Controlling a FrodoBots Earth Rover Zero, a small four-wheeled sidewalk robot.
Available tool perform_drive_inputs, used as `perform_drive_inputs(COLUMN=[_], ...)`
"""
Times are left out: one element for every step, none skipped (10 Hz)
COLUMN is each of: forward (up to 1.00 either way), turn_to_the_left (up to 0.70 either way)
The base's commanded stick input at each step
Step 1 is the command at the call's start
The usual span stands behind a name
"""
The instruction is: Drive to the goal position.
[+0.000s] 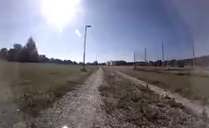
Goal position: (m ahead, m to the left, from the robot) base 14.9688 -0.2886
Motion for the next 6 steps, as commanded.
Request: perform_drive_inputs(forward=[0.5,0.5,0.5,0.5,0.5,0.5], turn_to_the_left=[0.0,0.0,0.0,0.0,0.0,0.0])
